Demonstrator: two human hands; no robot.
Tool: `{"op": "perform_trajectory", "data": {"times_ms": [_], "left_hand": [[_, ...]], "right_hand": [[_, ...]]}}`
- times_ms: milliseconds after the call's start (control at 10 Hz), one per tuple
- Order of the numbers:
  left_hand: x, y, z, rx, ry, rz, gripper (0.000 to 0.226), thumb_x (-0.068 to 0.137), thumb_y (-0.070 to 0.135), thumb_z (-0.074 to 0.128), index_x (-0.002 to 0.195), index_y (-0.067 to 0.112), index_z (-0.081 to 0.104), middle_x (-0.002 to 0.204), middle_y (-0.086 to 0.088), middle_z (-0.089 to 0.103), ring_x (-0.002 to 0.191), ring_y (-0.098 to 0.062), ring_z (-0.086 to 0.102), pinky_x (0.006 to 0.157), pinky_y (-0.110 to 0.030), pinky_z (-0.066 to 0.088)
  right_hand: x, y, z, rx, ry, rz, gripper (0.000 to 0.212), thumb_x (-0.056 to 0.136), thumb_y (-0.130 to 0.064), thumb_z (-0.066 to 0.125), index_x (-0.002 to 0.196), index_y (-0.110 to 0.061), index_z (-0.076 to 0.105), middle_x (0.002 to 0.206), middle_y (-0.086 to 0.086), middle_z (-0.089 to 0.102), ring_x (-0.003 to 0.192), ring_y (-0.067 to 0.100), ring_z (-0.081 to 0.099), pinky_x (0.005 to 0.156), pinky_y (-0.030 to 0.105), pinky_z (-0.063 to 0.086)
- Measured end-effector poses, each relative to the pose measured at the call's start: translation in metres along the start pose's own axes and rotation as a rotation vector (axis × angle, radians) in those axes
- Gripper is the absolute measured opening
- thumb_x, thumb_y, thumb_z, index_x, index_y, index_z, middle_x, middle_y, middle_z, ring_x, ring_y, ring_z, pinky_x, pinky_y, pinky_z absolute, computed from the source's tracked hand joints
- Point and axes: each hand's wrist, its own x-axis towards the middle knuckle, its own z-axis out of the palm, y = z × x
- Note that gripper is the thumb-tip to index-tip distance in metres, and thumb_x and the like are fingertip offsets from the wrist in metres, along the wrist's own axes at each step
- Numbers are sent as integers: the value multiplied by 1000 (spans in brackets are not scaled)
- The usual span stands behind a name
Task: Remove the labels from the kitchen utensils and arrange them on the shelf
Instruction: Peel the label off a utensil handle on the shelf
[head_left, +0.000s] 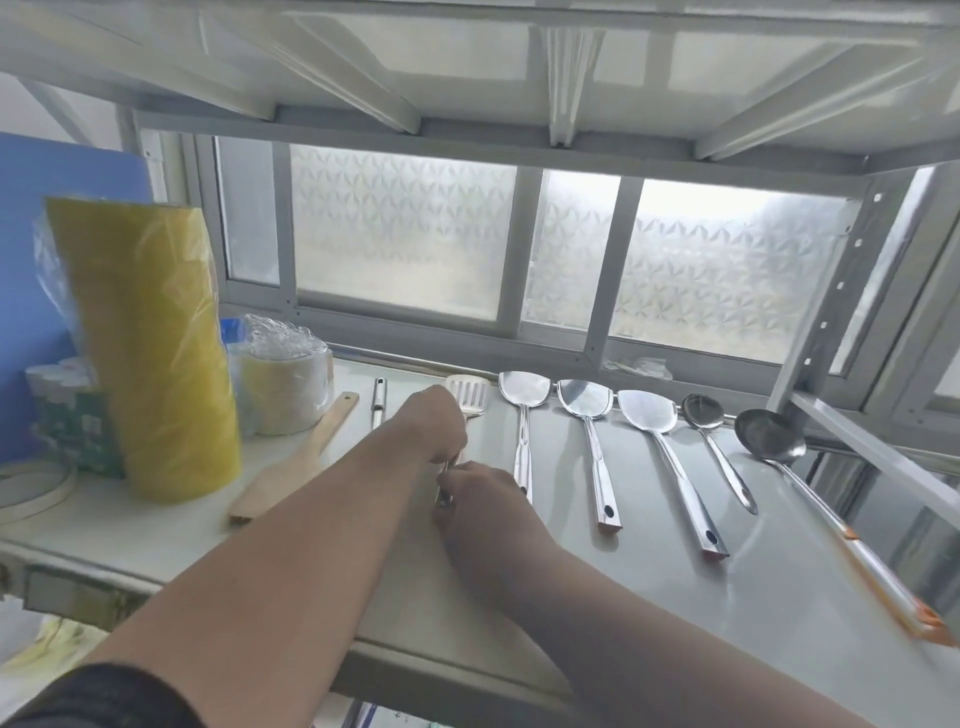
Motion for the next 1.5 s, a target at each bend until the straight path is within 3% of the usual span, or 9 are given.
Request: {"op": "perform_trajectory", "data": {"times_ms": [200, 500, 600, 700, 800, 1000, 1200, 1300, 1500], "left_hand": [[2, -5, 5, 50, -101, 16, 15, 71, 2, 50, 63, 13, 45, 59, -5, 43, 55, -24, 39, 47, -24, 29], [11, -24, 1, 152, -40, 130, 13, 94, 14, 56, 82, 10, 58, 72, -9, 50, 82, -35, 60, 61, -31, 41], [7, -23, -3, 164, -60, 173, 18, 94, 6, 52, 80, 1, 61, 95, -25, 58, 100, -41, 62, 55, -30, 35], [12, -21, -4, 131, -117, 137, 22, 95, 3, 50, 77, 7, 63, 90, -23, 64, 78, -41, 49, 59, -28, 45], [27, -26, -1, 73, -143, 147, 26, 102, 11, 54, 116, 9, 76, 107, -9, 68, 93, -24, 57, 91, -33, 54], [18, -23, 0, 82, -105, 139, 33, 94, -2, 48, 65, 15, 48, 65, -1, 40, 64, -20, 41, 49, -22, 31], [20, -30, 2, -25, -98, 104, 35, 77, -3, 46, 51, 16, 33, 57, -1, 31, 65, -24, 28, 52, -27, 23], [19, -31, 3, -56, -104, 110, 35, 77, -2, 46, 51, 16, 32, 58, -2, 29, 66, -23, 26, 53, -28, 23], [19, -30, 4, -80, -99, 121, 36, 78, -2, 46, 50, 16, 33, 57, 0, 29, 63, -21, 26, 51, -27, 22]], "right_hand": [[22, 0, 8, -233, -132, -77, 22, 88, 1, 52, 73, -15, 47, 92, 2, 47, 82, 22, 49, 61, 29, 36], [39, 1, 10, -348, -70, -202, 24, 82, 4, 45, 71, -15, 51, 78, 0, 41, 80, 20, 45, 63, 28, 34], [41, 3, 11, -321, 28, -249, 11, 93, -8, 58, 92, -9, 69, 65, -4, 31, 75, 20, 44, 52, 27, 29], [43, 4, 13, -314, 23, -239, 16, 87, -1, 56, 78, -12, 63, 65, -1, 34, 73, 22, 44, 51, 28, 28], [47, 6, 18, -237, -62, -155, 24, 74, 2, 28, 65, -19, 36, 85, 4, 43, 80, 23, 44, 67, 30, 34], [48, 9, 17, -170, -36, -132, 26, 87, 3, 40, 77, -20, 42, 93, 5, 45, 85, 23, 41, 69, 31, 33], [49, 8, 17, -180, -34, -93, 34, 92, 3, 40, 65, -17, 34, 91, 5, 43, 84, 22, 39, 60, 31, 29], [50, 10, 19, -164, -1, -79, 25, 91, 3, 41, 80, -7, 60, 100, 11, 56, 86, 22, 38, 61, 30, 32], [51, 11, 21, -152, 13, -69, 29, 91, 3, 42, 100, -3, 69, 109, 12, 60, 89, 24, 43, 71, 32, 41]]}}
